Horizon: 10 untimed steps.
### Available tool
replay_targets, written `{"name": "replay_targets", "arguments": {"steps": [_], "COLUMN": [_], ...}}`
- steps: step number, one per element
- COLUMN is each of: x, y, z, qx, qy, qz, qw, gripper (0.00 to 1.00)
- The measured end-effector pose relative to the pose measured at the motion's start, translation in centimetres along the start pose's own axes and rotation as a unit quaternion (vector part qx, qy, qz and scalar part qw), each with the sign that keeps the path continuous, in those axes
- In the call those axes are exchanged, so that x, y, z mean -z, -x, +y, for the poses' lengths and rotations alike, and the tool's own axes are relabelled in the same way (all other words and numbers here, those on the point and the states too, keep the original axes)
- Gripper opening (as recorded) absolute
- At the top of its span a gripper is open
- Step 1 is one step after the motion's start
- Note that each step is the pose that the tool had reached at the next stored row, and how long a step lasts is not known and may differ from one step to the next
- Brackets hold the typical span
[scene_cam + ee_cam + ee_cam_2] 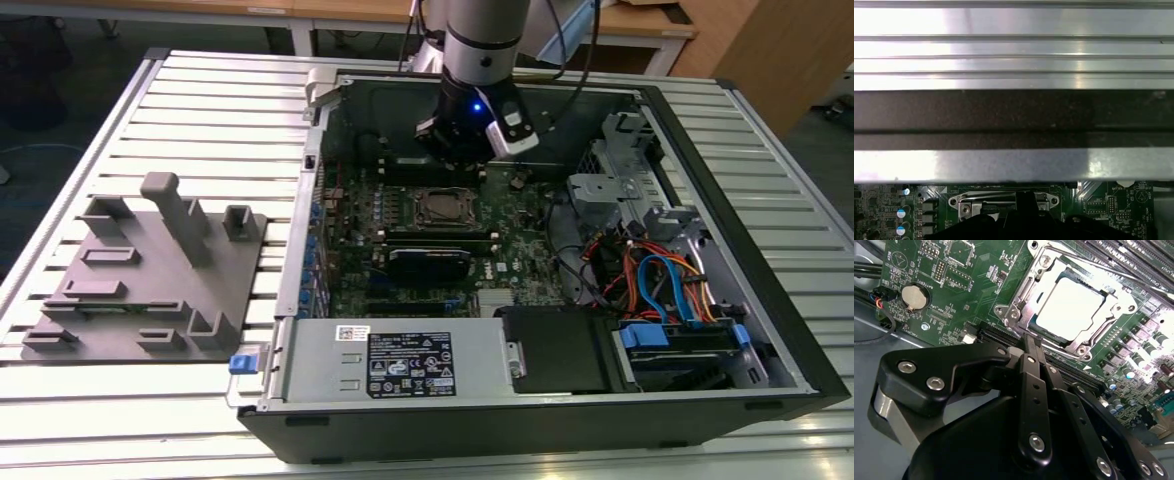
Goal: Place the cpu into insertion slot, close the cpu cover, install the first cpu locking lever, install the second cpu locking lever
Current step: 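Install the second cpu locking lever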
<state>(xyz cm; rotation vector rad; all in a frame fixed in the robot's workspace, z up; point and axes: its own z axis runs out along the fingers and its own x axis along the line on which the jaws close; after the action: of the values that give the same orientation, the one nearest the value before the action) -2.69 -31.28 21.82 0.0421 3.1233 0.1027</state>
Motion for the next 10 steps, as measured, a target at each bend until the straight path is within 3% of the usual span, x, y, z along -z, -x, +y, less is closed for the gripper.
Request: {"name": "replay_targets", "arguments": {"steps": [10], "x": [0.03], "y": [0.01], "z": [-0.55], "qx": [0.000], "qy": [0.0001], "qz": [-0.0001], "qw": [1.0000], "gripper": [0.10]}}
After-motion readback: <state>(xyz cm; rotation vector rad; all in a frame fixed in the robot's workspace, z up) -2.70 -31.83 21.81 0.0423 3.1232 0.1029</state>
